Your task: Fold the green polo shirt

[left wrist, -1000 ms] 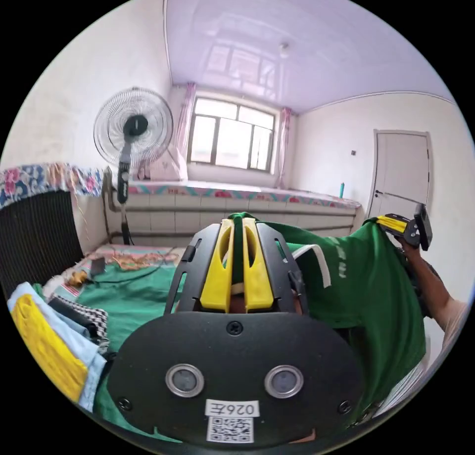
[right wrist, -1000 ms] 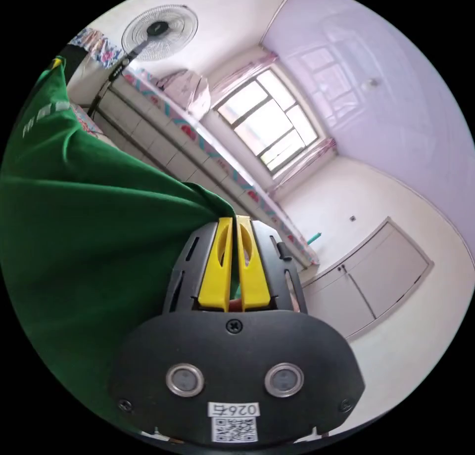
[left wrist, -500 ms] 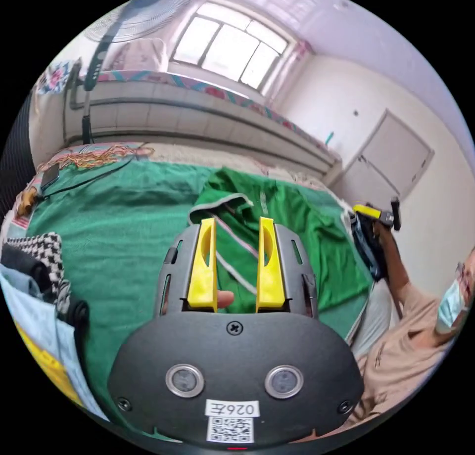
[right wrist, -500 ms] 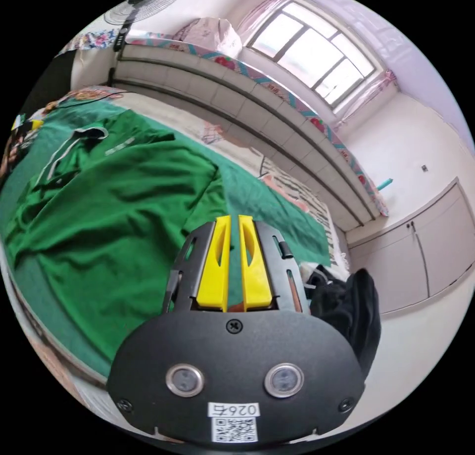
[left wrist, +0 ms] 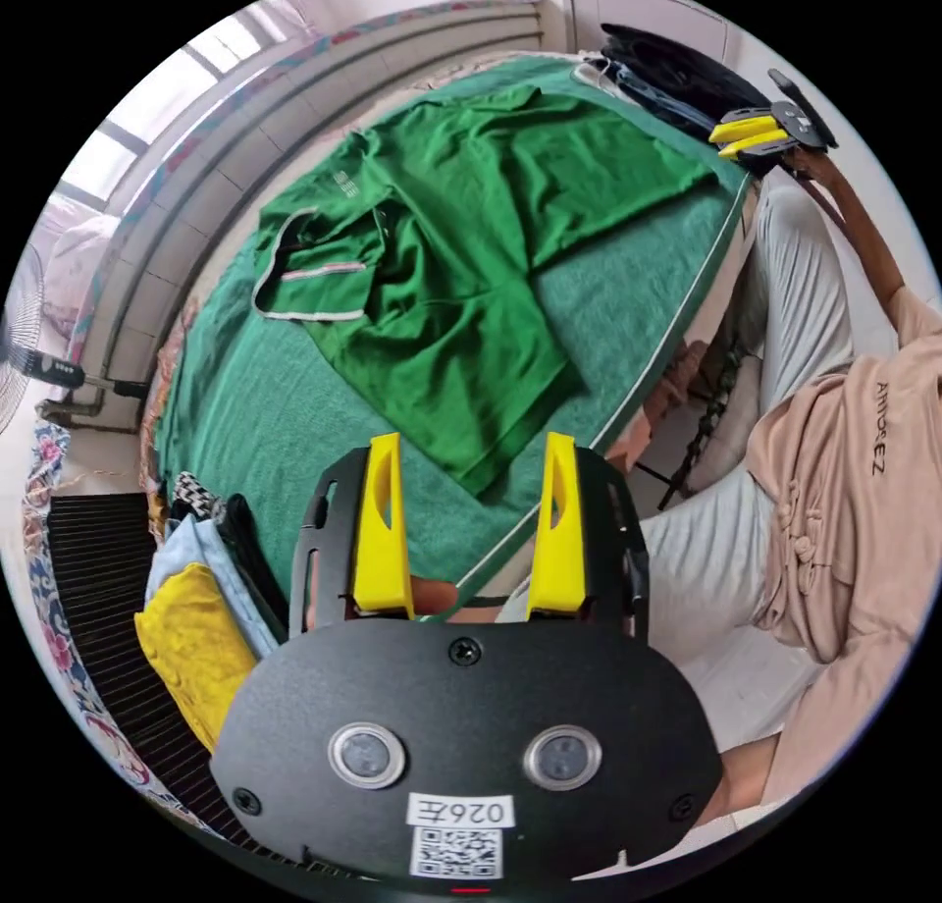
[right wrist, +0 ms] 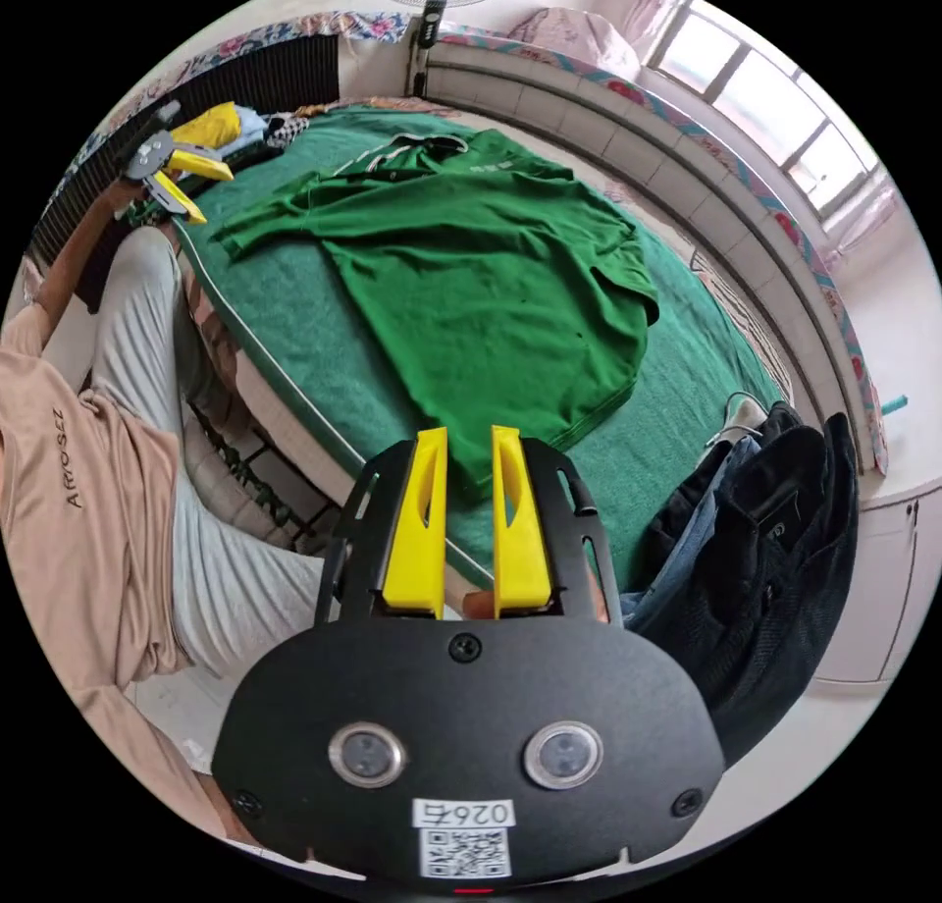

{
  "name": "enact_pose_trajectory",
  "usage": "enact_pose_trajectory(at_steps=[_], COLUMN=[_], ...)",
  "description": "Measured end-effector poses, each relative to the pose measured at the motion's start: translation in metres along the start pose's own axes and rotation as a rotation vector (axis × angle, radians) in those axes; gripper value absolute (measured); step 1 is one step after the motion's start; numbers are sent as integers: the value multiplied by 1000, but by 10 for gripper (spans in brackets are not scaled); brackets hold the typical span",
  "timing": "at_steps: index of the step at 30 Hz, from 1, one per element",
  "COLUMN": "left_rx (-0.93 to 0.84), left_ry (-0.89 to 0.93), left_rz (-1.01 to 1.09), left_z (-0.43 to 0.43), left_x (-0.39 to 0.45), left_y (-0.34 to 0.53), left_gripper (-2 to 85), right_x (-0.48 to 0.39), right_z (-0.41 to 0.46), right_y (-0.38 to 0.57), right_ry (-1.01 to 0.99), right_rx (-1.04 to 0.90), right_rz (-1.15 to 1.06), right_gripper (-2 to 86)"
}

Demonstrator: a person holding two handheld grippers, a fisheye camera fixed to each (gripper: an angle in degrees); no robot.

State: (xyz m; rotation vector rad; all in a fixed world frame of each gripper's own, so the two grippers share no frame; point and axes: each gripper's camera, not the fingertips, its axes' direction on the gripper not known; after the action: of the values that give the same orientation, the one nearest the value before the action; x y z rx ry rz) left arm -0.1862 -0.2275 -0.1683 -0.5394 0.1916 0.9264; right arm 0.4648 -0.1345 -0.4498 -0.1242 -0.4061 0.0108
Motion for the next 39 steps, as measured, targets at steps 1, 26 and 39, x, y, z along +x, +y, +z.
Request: enact_pose_trajectory(at_steps=[1, 26, 39], left_rx=[-33, 78, 227], left_ry=[41, 666, 423], left_rz=[-11, -495, -452], left_z=[4, 86, 72], left_x=[-3, -172, -178], left_y=[-11, 23, 1], left_gripper=[239, 1, 129], right_x=[-5, -5, 23], right_z=[10, 97, 81], right_y=[-5, -26, 28], right_ry=[11, 245, 244], right_rx=[-34, -318, -346], right_rz=[-21, -129, -86], right_gripper=[53, -15, -10])
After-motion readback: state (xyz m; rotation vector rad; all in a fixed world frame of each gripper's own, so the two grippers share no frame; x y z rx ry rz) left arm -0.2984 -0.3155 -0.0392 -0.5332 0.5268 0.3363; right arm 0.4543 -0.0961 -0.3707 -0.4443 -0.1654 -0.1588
